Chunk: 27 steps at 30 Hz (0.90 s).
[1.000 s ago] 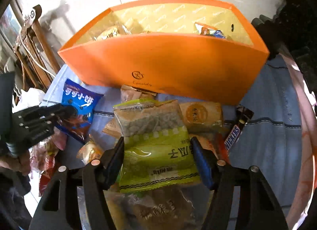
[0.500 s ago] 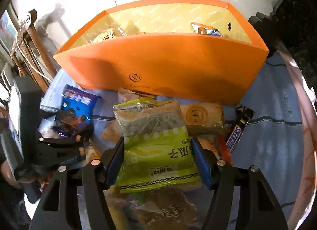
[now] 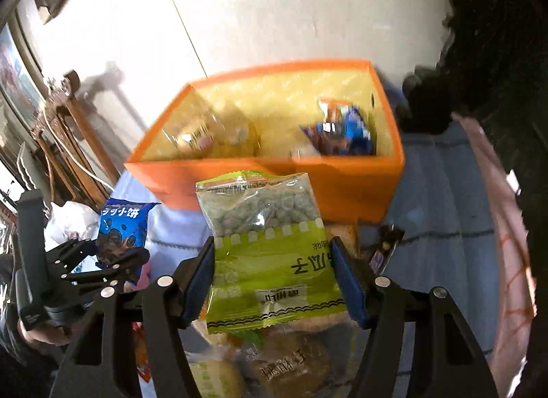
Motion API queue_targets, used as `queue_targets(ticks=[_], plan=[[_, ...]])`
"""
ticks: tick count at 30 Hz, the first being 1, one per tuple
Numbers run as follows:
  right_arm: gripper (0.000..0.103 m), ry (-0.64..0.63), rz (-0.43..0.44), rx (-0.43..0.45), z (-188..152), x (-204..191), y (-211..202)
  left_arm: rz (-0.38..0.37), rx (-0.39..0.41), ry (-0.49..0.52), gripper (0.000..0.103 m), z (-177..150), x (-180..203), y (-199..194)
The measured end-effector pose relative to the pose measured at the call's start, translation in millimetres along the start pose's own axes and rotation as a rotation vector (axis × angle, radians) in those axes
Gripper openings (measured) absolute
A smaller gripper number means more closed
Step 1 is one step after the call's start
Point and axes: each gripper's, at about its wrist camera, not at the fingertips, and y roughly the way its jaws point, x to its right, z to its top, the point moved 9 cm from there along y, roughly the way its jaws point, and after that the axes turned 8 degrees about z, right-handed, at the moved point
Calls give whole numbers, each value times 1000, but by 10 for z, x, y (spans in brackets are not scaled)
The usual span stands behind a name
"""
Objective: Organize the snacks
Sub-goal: 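Grasp a blue cookie bag with the left tool while the right tool grasps a green seed bag, then drop the blue and green bags into the orange box with both tools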
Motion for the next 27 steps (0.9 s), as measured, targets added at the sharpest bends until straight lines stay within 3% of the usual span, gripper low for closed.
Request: queue_targets(ticks=[6, 10, 11, 12, 13, 15, 16, 18, 22, 27], plan=[[66, -72, -14, 117, 717, -105, -292, -109, 153, 24, 68, 738, 115, -498], [66, -130, -63, 203, 1347, -144, -380, -53, 248, 68, 68, 1430, 88, -688], [70, -131, -82, 221, 1495, -134, -375, -23, 273, 68, 69, 1599, 63, -712], [92, -120, -114, 233, 1580, -101, -364, 56, 284, 59, 79, 1750, -1, -685], [99, -98, -192, 242, 1689, -39, -339, 141, 292, 50, 98, 1846, -79, -643], [99, -94, -214, 233, 1779, -30, -296, 337, 276, 48, 99, 1977, -298, -519], [99, -97, -197, 224, 1767, -66, -291, 347, 246, 51, 99, 1958, -346, -471], [99, -128, -165, 226, 1675, -157, -319, 288, 208, 13, 99, 1791, -448, -431], [99, -189, -138, 144, 1250, -296, -146, 248, 144, -26, 99, 1226, -681, -420], [99, -148, -57, -3, 609, -349, 258, 186, 198, -10, 99, 385, -820, -554]])
